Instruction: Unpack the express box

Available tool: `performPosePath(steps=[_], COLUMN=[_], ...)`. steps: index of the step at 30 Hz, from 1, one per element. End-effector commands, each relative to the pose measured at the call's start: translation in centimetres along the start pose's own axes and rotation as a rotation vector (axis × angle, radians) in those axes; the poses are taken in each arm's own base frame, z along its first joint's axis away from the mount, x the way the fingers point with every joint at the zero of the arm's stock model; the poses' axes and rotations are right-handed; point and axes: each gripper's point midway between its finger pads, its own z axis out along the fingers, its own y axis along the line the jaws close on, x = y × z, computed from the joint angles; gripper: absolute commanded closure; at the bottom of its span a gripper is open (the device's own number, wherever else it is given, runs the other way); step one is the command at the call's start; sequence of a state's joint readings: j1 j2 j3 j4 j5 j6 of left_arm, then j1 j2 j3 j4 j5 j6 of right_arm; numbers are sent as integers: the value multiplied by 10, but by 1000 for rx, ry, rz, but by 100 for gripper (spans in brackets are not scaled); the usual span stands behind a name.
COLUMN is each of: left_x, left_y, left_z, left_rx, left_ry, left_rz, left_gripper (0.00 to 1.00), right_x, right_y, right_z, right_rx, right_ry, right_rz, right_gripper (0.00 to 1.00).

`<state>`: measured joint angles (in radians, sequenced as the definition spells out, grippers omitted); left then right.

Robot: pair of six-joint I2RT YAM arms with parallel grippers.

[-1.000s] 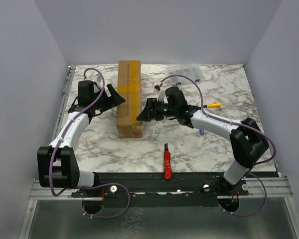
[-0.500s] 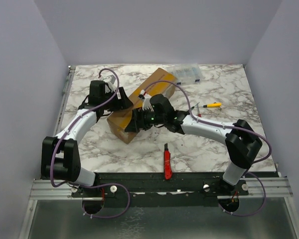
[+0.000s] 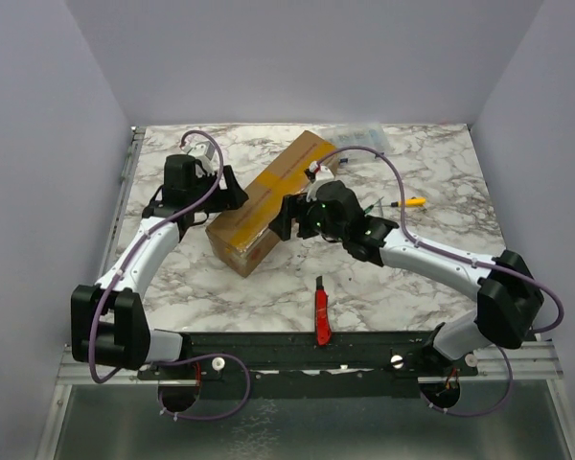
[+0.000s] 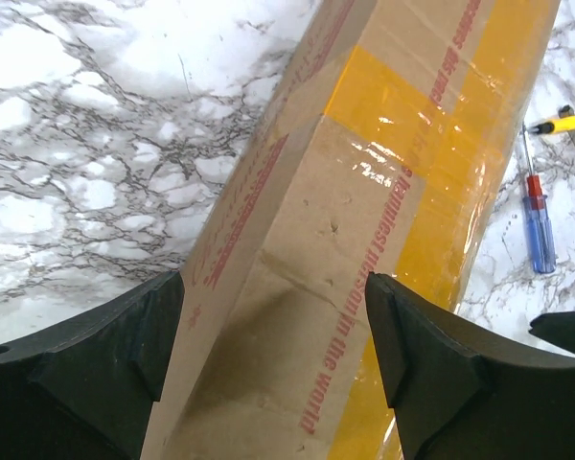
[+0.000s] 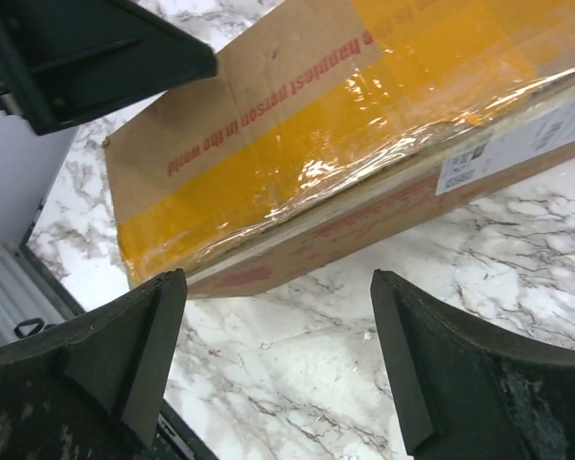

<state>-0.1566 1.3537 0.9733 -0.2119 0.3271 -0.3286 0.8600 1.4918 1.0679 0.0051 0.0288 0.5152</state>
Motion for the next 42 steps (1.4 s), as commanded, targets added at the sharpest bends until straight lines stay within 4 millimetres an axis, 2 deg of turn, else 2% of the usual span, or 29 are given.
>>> performPosePath(steps=[1, 3, 5, 9, 13, 17, 21, 23, 27, 34, 38, 42], left_x=[-13, -15, -18, -18, -15, -10, -8, -6, -3, -3, -1, 0], left_y=[2, 3, -1, -7, -19, -31, -37, -43, -47, -48, -49, -47], left_z=[-13, -17, -20, -23, -23, -24, -23, -22, -20, -21, -18, -17], left_rx=[-31, -44, -29, 0, 55, 97, 114, 146, 162, 164, 168, 160], left_ry=[-66, -88, -102, -119, -112, -99, -100, -87, -82, -86, -76, -74], left_rz=[37, 45, 51, 61, 81, 103, 123, 123, 126, 129, 121, 116], left_gripper=[16, 17, 16, 16, 17, 17, 17, 18, 18, 19, 19, 19], right_x=[-24, -38, -60, -98, -122, -146, -163, -168, -166, -151, -142, -140], right_y=[-15, -34, -55, -99, -145, -180, -206, -212, -224, -230, -212, -194], right_z=[3, 0, -6, -11, -5, 7, 22, 32, 55, 73, 71, 67], right_rx=[89, 183, 233, 168, 116, 117, 81, 25, -25, -69, -164, -224], right_ry=[-78, -92, -145, -165, -116, -105, -77, -67, -22, -3, -1, -38], right_rz=[-7, -2, 17, 98, 190, 182, 220, 243, 285, 329, 386, 400], right_gripper=[11, 4, 0, 0, 0, 0, 0, 2, 6, 9, 20, 22])
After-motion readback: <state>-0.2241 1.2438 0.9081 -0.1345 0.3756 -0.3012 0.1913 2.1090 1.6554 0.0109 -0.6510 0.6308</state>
